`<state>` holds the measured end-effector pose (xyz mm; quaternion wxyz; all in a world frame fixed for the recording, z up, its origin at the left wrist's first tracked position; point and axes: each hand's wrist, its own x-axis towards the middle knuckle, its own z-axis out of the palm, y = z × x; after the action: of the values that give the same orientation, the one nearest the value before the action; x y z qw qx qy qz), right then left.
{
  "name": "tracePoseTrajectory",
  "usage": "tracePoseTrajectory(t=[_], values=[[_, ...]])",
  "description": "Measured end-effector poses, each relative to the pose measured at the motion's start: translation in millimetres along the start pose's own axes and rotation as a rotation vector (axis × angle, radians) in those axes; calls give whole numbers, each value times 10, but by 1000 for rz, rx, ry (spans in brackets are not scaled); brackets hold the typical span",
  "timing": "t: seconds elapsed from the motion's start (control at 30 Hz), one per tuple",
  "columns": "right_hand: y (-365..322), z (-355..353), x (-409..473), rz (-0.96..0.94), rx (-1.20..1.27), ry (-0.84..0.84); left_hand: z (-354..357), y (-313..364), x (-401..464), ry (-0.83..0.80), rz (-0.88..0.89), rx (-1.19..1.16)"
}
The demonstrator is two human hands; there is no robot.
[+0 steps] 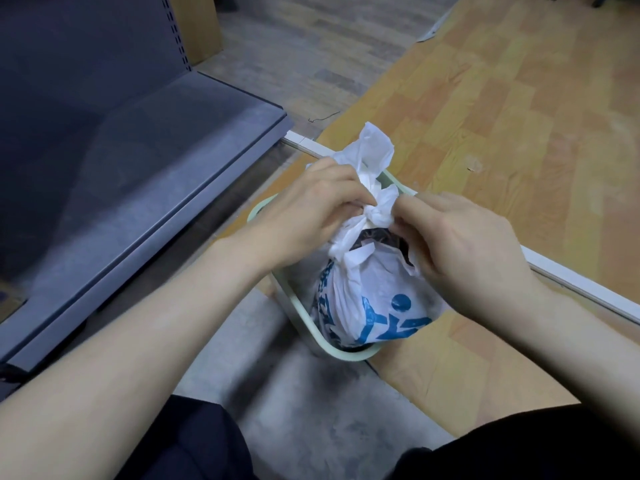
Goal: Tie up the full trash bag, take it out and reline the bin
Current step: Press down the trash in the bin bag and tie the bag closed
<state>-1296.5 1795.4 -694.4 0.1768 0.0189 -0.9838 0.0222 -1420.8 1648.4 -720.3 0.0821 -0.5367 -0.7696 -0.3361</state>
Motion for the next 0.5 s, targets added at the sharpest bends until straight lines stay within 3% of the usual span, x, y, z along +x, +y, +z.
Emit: tracePoseTrajectory(t=[0.07,0.13,0.23,0.33,0.5], values=[[58,-27,35,-21,10,-46,9,-22,2,79,141,150],[129,-40,62,-61,33,-62,36,-54,-17,173,315,452],[200,-31,42,-102,48,-45,80,-104,-42,301,439,717],[233,2,-1,-128,67,-23,117,-178,-65,294,468,667],[300,47,-72,-178,92,3,149,-117,-115,151,396,370]])
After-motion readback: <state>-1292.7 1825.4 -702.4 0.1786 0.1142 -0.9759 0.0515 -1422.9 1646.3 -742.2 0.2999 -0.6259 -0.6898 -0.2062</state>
